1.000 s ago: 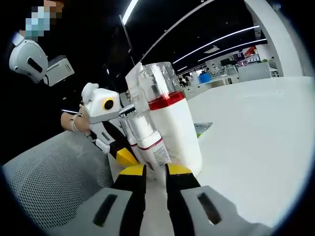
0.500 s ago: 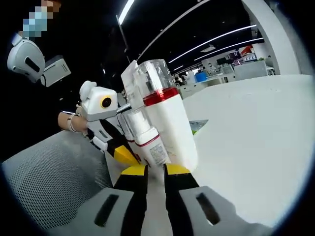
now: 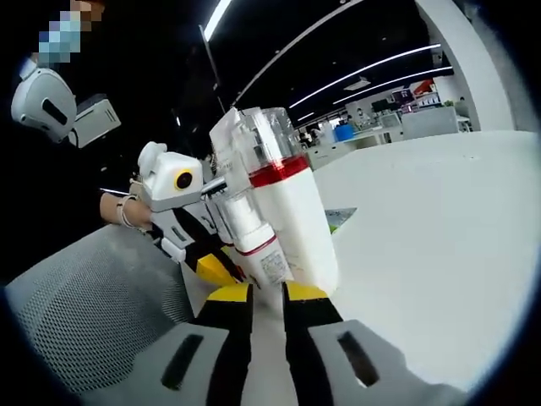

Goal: Arrange the skincare products in the storage area until every visible bottle or jar stands upright without overlapping.

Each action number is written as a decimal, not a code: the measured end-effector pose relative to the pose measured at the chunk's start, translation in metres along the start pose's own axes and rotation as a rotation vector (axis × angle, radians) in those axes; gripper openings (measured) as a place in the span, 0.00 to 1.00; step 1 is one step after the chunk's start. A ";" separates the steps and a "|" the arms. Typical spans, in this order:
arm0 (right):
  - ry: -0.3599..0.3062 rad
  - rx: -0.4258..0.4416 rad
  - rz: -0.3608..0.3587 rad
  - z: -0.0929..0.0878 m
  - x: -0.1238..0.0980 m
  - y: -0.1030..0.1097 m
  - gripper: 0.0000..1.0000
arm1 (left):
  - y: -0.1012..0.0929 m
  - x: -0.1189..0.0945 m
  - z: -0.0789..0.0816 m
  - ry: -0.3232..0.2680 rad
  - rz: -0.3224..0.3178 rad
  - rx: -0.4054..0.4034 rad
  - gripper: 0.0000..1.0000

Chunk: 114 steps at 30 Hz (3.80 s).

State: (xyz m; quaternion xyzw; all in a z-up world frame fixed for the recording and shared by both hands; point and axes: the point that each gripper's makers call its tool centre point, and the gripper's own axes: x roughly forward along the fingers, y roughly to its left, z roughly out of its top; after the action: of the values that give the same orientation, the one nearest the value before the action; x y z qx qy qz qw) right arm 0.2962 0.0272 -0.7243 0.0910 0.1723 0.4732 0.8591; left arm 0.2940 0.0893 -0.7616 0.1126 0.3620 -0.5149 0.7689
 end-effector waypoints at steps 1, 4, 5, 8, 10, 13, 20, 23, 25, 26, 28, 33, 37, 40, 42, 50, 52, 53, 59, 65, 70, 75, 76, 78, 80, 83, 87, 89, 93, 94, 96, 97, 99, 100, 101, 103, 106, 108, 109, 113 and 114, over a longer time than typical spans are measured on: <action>0.001 0.003 -0.005 0.001 -0.001 0.000 0.14 | 0.001 -0.002 -0.001 0.001 -0.002 -0.003 0.03; 0.007 -0.011 -0.017 0.006 -0.005 0.003 0.15 | 0.001 -0.006 0.000 0.000 -0.007 -0.014 0.04; 0.009 -0.009 -0.018 0.007 -0.005 0.004 0.16 | 0.001 -0.009 0.002 -0.010 -0.007 -0.015 0.04; 0.030 -0.016 -0.030 0.010 -0.007 0.006 0.17 | 0.001 -0.013 0.006 -0.024 -0.010 -0.014 0.06; 0.043 -0.031 -0.031 0.013 -0.009 0.009 0.19 | 0.003 -0.018 0.007 -0.036 -0.005 -0.014 0.07; 0.042 -0.036 -0.027 0.021 -0.010 0.016 0.20 | 0.004 -0.025 0.009 -0.047 -0.002 -0.011 0.07; 0.099 -0.078 -0.029 0.034 -0.011 0.032 0.28 | 0.007 -0.046 0.013 -0.079 0.010 0.021 0.14; 0.099 -0.097 -0.027 0.043 -0.011 0.040 0.32 | 0.008 -0.054 0.015 -0.087 0.003 0.032 0.18; 0.104 -0.113 -0.033 0.047 -0.011 0.043 0.33 | 0.008 -0.061 0.018 -0.099 0.006 0.038 0.23; 0.109 -0.114 -0.039 0.049 -0.011 0.043 0.34 | 0.008 -0.065 0.020 -0.108 0.006 0.043 0.24; 0.122 -0.122 -0.050 0.052 -0.013 0.044 0.37 | 0.011 -0.073 0.030 -0.163 0.035 0.091 0.27; 0.154 -0.115 -0.063 0.057 -0.017 0.048 0.41 | 0.011 -0.090 0.032 -0.168 0.043 0.109 0.40; 0.178 -0.136 -0.078 0.061 -0.018 0.055 0.49 | 0.011 -0.104 0.035 -0.184 0.050 0.103 0.56; 0.192 -0.139 -0.093 0.063 -0.018 0.058 0.58 | 0.013 -0.114 0.038 -0.208 0.066 0.092 0.61; 0.203 -0.145 -0.117 0.063 -0.018 0.058 0.61 | 0.015 -0.121 0.038 -0.223 0.074 0.079 0.65; 0.240 -0.151 -0.177 0.065 -0.020 0.061 0.75 | 0.013 -0.140 0.028 -0.196 0.073 0.056 0.80; 0.253 -0.147 -0.190 0.064 -0.020 0.060 0.77 | 0.013 -0.143 0.023 -0.180 0.080 0.050 0.86; 0.255 -0.147 -0.196 0.064 -0.021 0.060 0.79 | 0.012 -0.144 0.021 -0.174 0.080 0.053 0.87; 0.260 -0.145 -0.224 0.065 -0.023 0.061 0.85 | 0.015 -0.153 0.007 -0.138 0.101 0.010 0.93; 0.281 -0.171 -0.250 0.065 -0.024 0.063 0.93 | 0.013 -0.163 0.004 -0.144 0.111 0.012 0.97; 0.277 -0.196 -0.260 0.068 -0.022 0.065 0.97 | 0.014 -0.171 0.001 -0.149 0.125 -0.001 0.97; 0.275 -0.199 -0.284 0.068 -0.022 0.062 0.99 | 0.017 -0.180 -0.003 -0.158 0.151 -0.008 0.97; 0.275 -0.200 -0.283 0.068 -0.021 0.062 0.99 | 0.017 -0.182 -0.004 -0.154 0.157 0.001 0.97; 0.274 -0.197 -0.279 0.068 -0.020 0.063 0.99 | 0.018 -0.185 -0.007 -0.150 0.163 0.003 0.97; 0.270 -0.198 -0.279 0.069 -0.019 0.062 0.99 | 0.021 -0.187 -0.007 -0.157 0.171 -0.004 0.97; 0.263 -0.193 -0.279 0.070 -0.016 0.062 0.99 | 0.024 -0.188 -0.009 -0.162 0.166 -0.019 0.97; 0.266 -0.186 -0.278 0.070 -0.015 0.060 0.99 | 0.029 -0.186 -0.014 -0.135 0.169 -0.008 0.97; 0.273 -0.188 -0.275 0.069 -0.014 0.060 0.99 | 0.032 -0.184 -0.015 -0.123 0.166 -0.009 0.97; 0.281 -0.189 -0.278 0.069 -0.013 0.057 1.00 | 0.035 -0.184 -0.012 -0.133 0.159 -0.017 0.97; 0.282 -0.188 -0.281 0.070 -0.013 0.055 1.00 | 0.036 -0.183 -0.011 -0.137 0.159 -0.019 0.97; 0.288 -0.192 -0.276 0.070 -0.012 0.055 1.00 | 0.034 -0.181 -0.012 -0.125 0.145 -0.013 0.97; 0.289 -0.191 -0.275 0.070 -0.012 0.055 1.00 | 0.034 -0.180 -0.013 -0.120 0.141 -0.010 0.97; 0.301 -0.205 -0.264 0.069 -0.011 0.056 1.00 | 0.034 -0.177 -0.014 -0.101 0.133 0.001 0.97; 0.303 -0.215 -0.269 0.070 -0.010 0.055 1.00 | 0.034 -0.176 -0.014 -0.098 0.132 0.003 0.97; 0.301 -0.222 -0.269 0.070 -0.010 0.055 1.00 | 0.035 -0.175 -0.015 -0.094 0.130 0.003 0.97; 0.297 -0.219 -0.263 0.071 -0.010 0.056 1.00 | 0.035 -0.172 -0.015 -0.088 0.126 0.000 0.97; 0.297 -0.210 -0.260 0.070 -0.010 0.056 1.00 | 0.036 -0.169 -0.014 -0.081 0.118 0.006 0.97; 0.300 -0.210 -0.258 0.070 -0.010 0.056 1.00 | 0.037 -0.167 -0.012 -0.087 0.117 0.008 0.97; 0.304 -0.208 -0.255 0.069 -0.011 0.056 1.00 | 0.038 -0.166 -0.011 -0.088 0.122 0.006 0.97; 0.309 -0.210 -0.254 0.067 -0.012 0.056 1.00 | 0.042 -0.160 -0.010 -0.075 0.128 0.012 0.97; 0.308 -0.204 -0.257 0.067 -0.012 0.056 1.00 | 0.042 -0.158 -0.009 -0.072 0.125 0.015 0.97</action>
State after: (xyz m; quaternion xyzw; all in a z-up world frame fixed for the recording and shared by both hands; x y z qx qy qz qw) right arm 0.2720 0.0471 -0.6422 -0.0923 0.2632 0.3831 0.8806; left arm 0.2940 0.2256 -0.6704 0.1223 0.3223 -0.4722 0.8113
